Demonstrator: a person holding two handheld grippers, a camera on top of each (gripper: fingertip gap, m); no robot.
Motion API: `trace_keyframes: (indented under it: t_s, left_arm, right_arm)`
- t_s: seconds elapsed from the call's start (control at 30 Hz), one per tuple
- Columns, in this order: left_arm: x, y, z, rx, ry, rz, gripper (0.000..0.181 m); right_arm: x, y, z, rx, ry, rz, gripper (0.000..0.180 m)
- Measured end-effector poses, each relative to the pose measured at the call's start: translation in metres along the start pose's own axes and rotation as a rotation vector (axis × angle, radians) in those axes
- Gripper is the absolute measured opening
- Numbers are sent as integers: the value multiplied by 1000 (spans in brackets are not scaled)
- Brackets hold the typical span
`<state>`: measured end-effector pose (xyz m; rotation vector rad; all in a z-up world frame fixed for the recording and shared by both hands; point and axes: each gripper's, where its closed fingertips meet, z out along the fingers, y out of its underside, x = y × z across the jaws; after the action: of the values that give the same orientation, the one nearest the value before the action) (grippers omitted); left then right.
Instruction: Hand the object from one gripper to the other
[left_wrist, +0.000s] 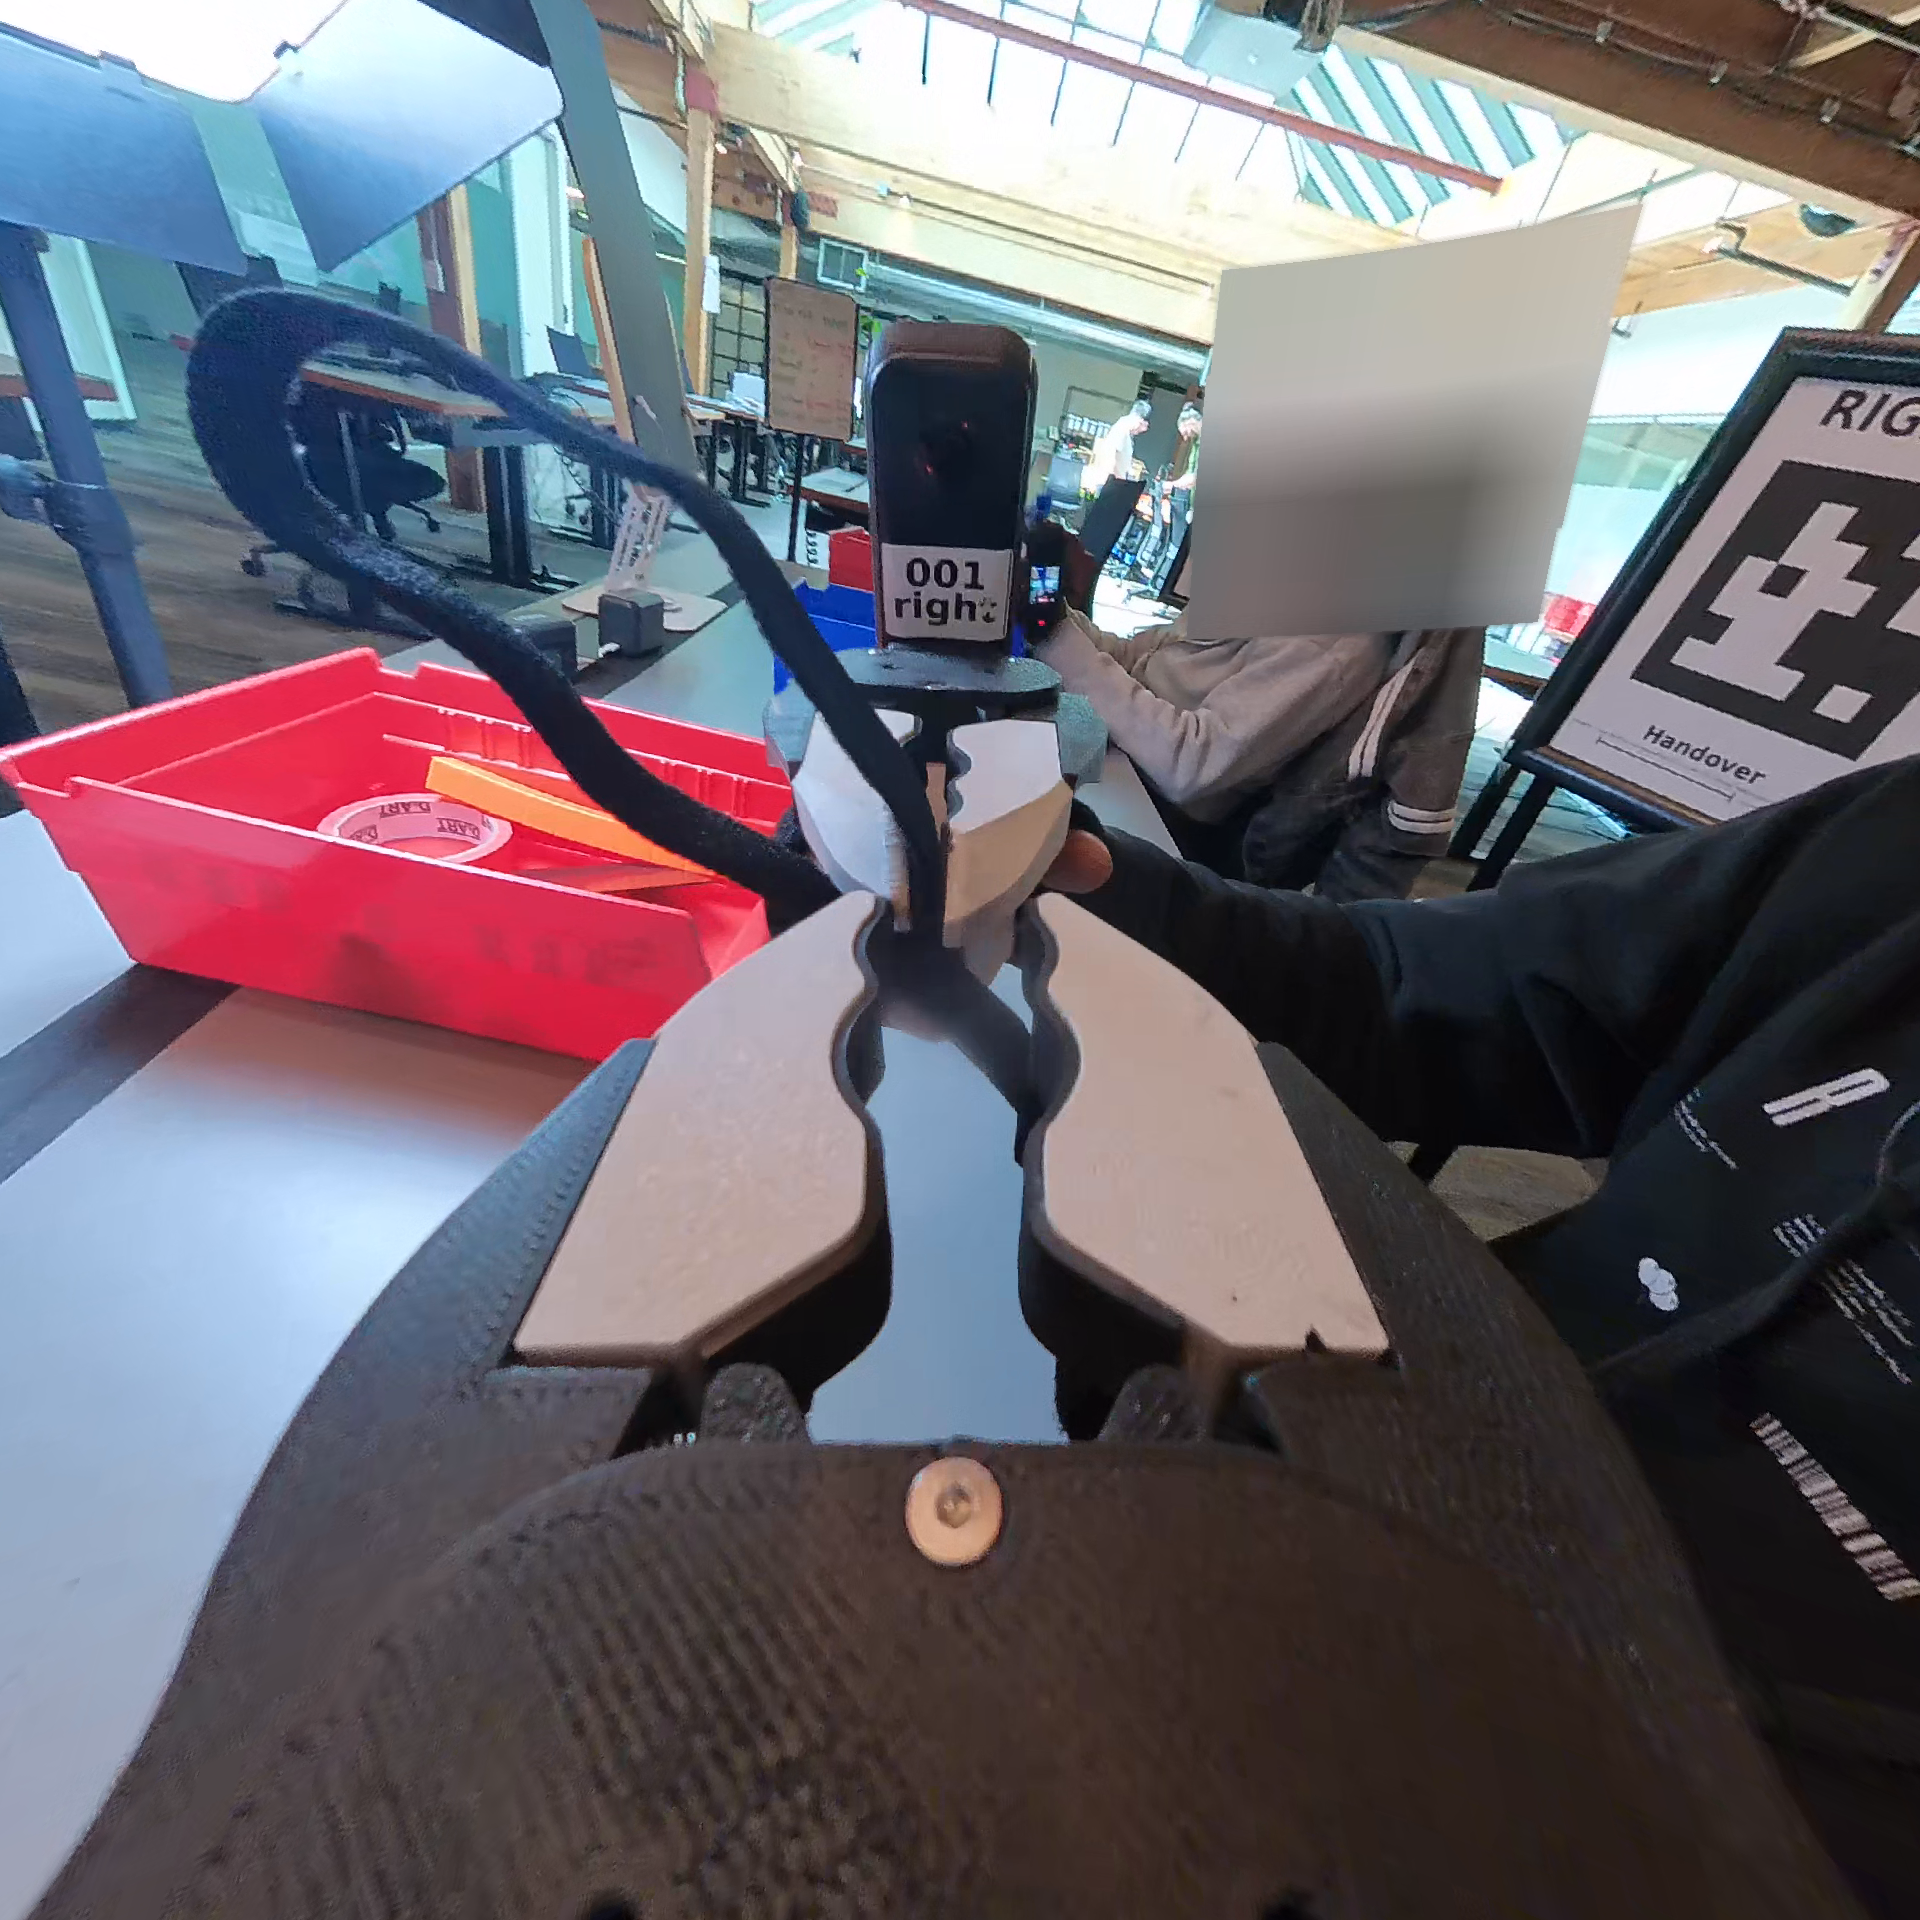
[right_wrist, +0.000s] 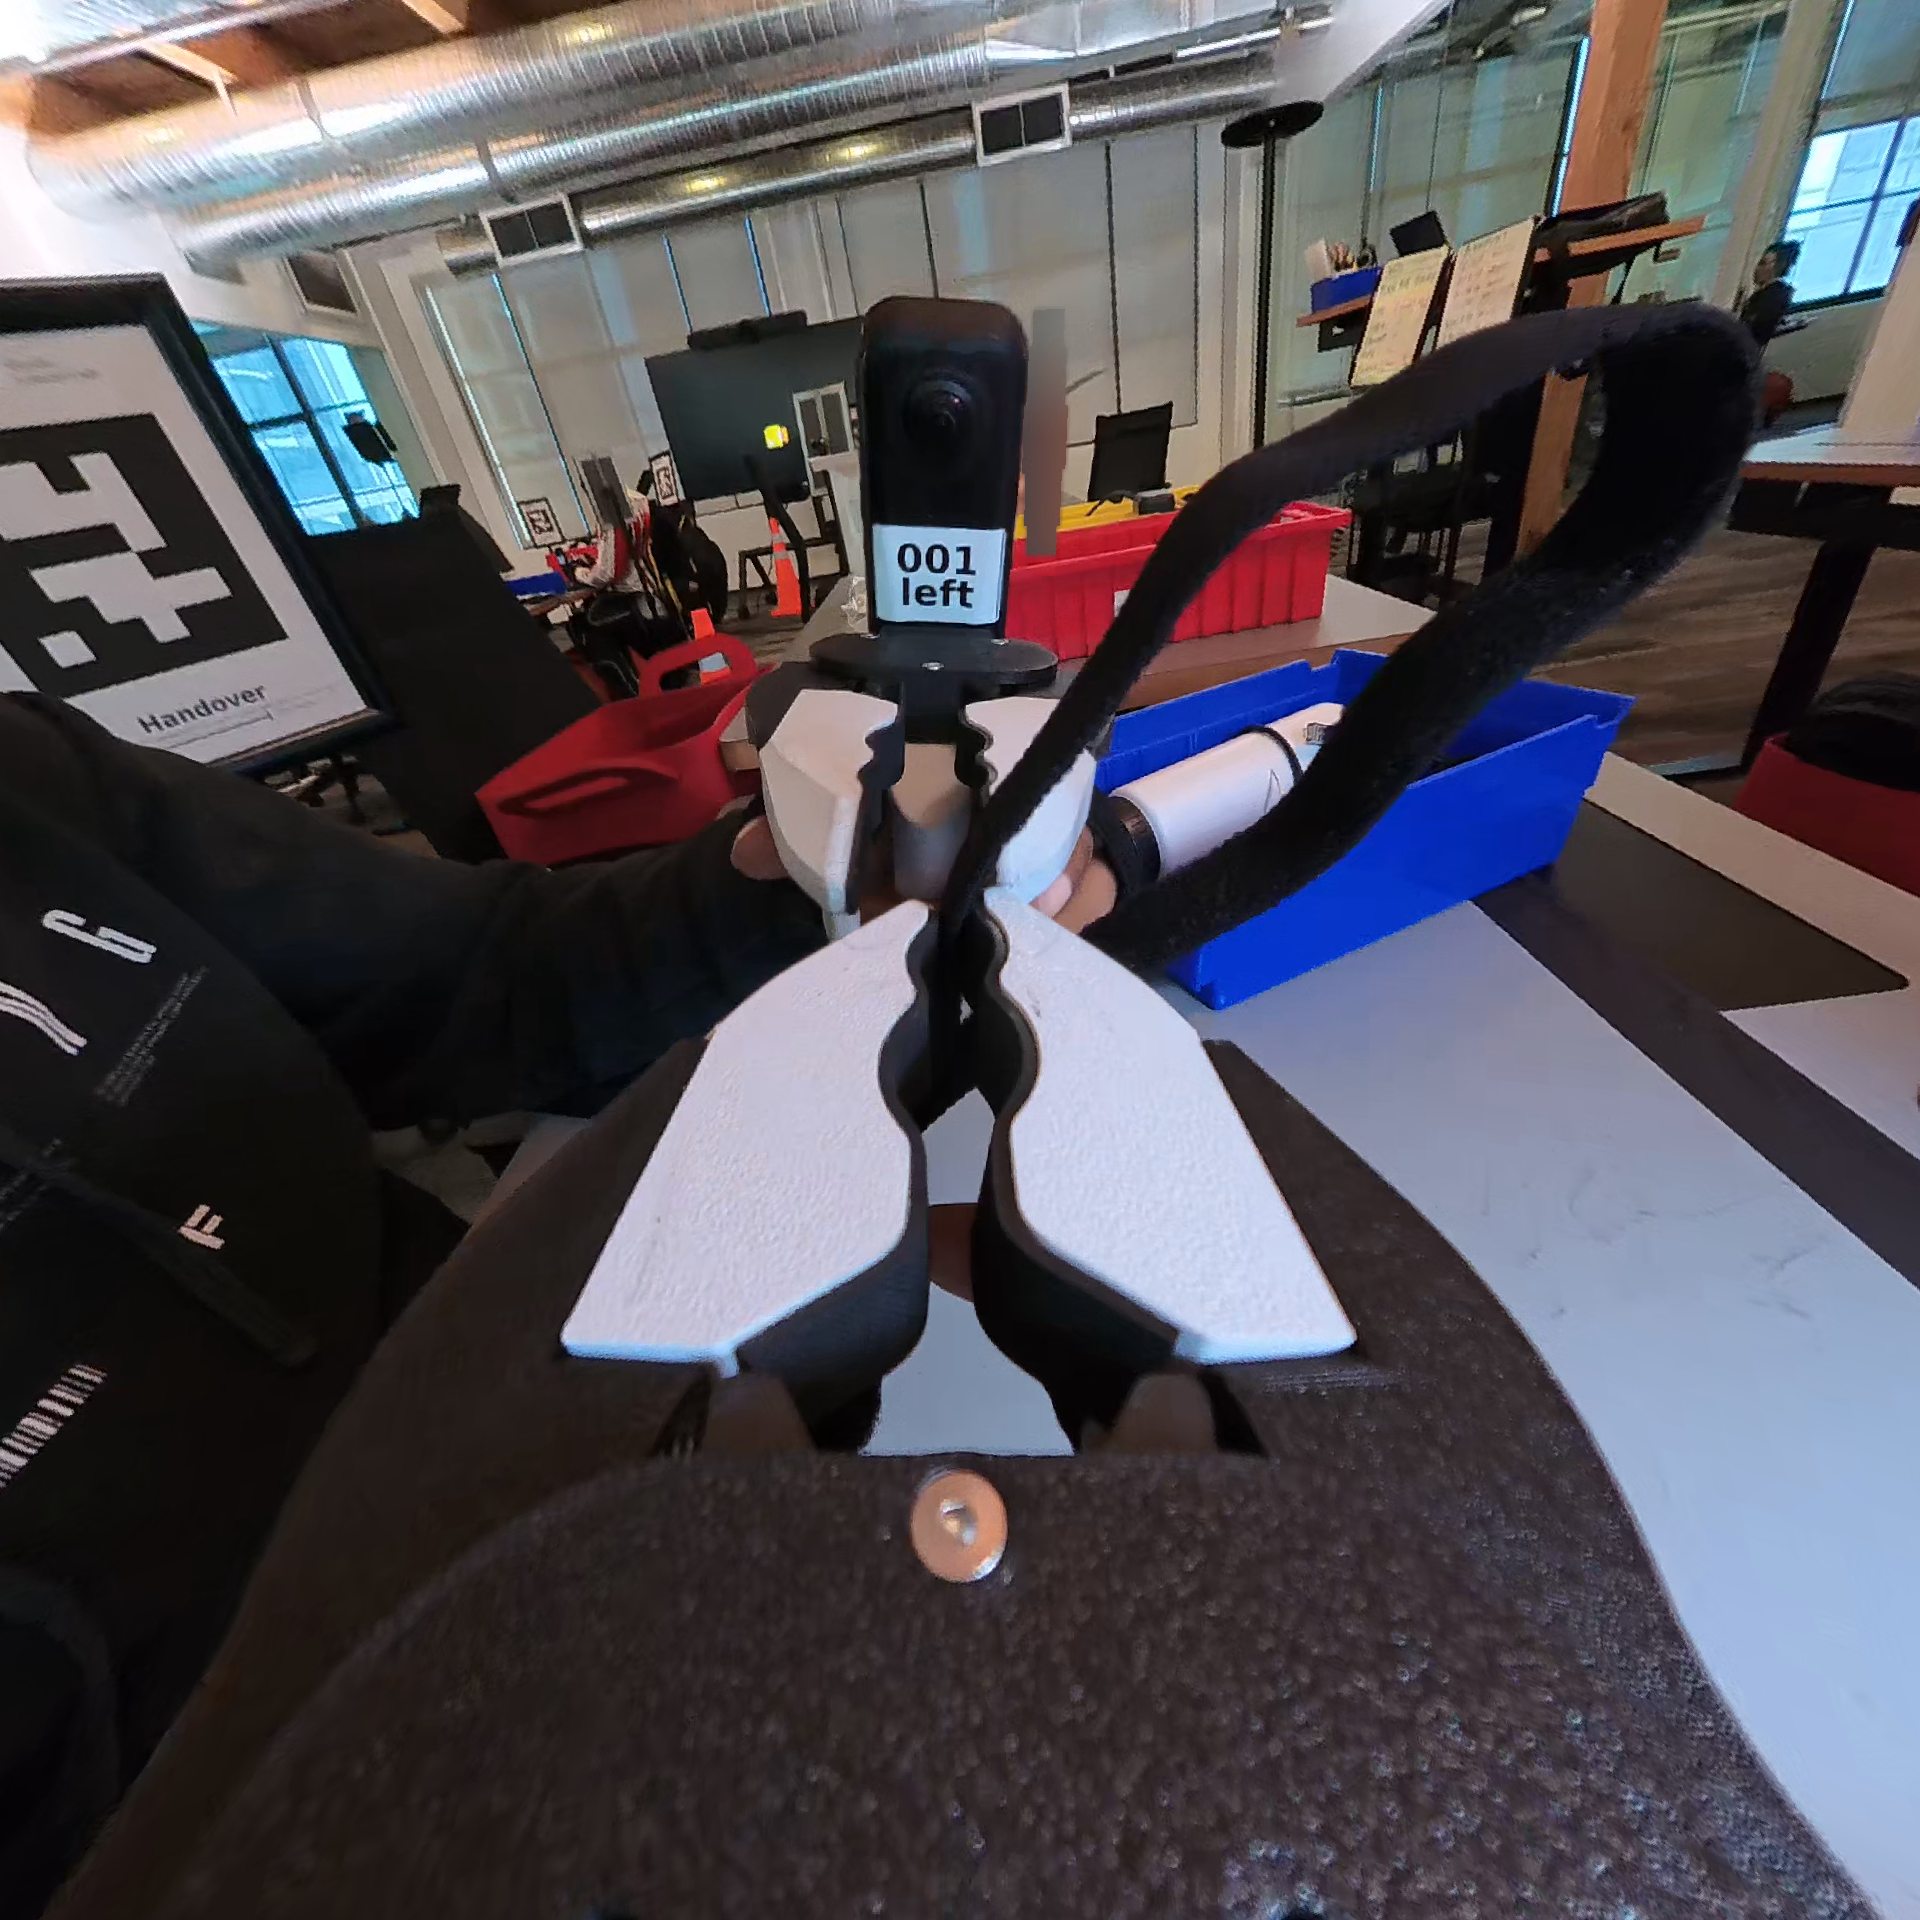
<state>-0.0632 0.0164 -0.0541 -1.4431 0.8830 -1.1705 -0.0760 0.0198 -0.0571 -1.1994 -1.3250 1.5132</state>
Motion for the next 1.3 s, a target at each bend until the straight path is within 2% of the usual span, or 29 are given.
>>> trace_keyframes:
  t_s: [0.33,0.6,0.7,0.77,0.83,0.9,0.97,1.2,1.3]
  left_arm:
    - [2,14,10,-70,-7,16,20]
    - [-4,22,19,-60,7,-119,20]
    - [-4,24,22,-59,13,-144,6]
    - [-5,23,21,-56,10,-144,5]
    - [-8,20,20,-48,-8,-135,4]
    - [-13,16,16,-33,-40,-112,4]
    - [-16,9,10,-6,-56,-105,4]
    - [-20,-8,-8,52,-83,-88,4]
    - [-20,-9,-8,54,-84,-85,4]
  right_arm:
    - [3,-18,-8,123,6,22,3]
    - [2,-16,-5,113,22,-13,3]
    - [0,-14,-3,96,23,-33,3]
    - [1,-15,-3,97,36,-42,3]
    - [4,-18,-4,102,71,-55,9]
    - [7,-24,-8,120,109,-84,26]
    - [10,-26,-12,108,133,-92,33]
    - [16,28,2,-127,74,-52,32]
    - [14,40,13,-157,72,-88,9]
